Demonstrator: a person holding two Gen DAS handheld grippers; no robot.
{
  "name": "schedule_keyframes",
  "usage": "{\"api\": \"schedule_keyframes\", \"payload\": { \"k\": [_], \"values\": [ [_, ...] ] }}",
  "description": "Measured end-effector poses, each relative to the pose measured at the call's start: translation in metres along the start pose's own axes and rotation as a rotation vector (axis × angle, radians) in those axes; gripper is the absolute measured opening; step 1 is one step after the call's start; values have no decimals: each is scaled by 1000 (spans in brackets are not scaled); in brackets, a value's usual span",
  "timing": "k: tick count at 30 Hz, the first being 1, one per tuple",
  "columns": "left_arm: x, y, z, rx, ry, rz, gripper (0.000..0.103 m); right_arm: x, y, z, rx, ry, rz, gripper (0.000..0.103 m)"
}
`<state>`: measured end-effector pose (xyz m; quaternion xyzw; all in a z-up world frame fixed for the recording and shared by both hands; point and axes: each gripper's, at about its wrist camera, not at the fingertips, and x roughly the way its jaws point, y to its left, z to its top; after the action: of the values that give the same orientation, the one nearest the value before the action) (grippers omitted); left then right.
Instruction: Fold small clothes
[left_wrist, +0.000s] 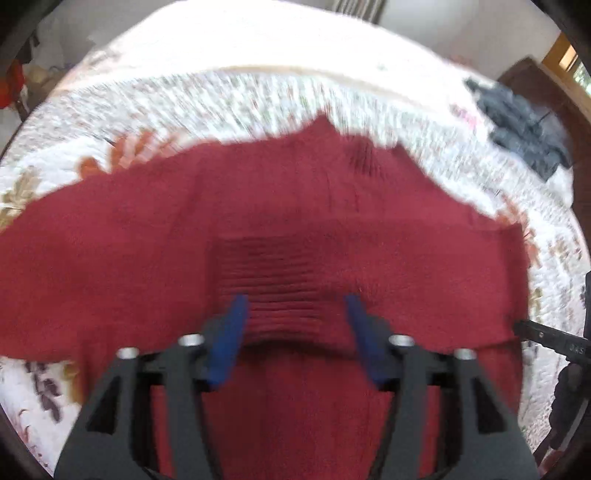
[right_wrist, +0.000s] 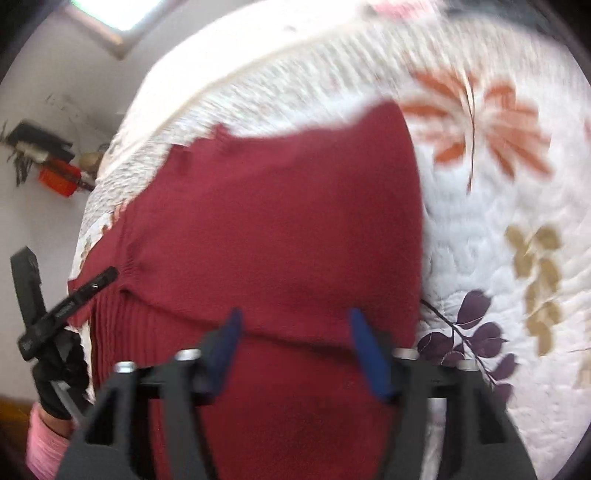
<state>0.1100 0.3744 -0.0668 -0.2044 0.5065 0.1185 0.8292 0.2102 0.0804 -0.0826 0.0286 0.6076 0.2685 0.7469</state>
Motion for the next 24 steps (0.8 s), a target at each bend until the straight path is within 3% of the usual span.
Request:
{"api": "schedule_keyframes", "payload": {
  "k": [3, 7, 12, 16, 20, 24],
  "values": [
    [-33, 38, -16, -36, -27, 23, 75, -15, 30, -10, -87, -19, 36, 68],
    [-72, 113, -49, -161, -47, 111, 76, -11, 70, -27, -166, -1, 85, 68],
    [-117, 233, -93, -392, -74, 255, 75, 8, 99, -46, -222, 48, 119, 68],
    [-146, 321, -112, -622, -141, 304, 72, 32, 126, -59, -262, 84, 92, 68],
    [-149, 374, -113, -764, -192, 245, 71, 48, 139, -63, -251, 108, 96, 68],
    [-134, 404, -101, -817, -196, 185, 66, 54, 143, -67, -246, 114, 78, 68]
  ]
}}
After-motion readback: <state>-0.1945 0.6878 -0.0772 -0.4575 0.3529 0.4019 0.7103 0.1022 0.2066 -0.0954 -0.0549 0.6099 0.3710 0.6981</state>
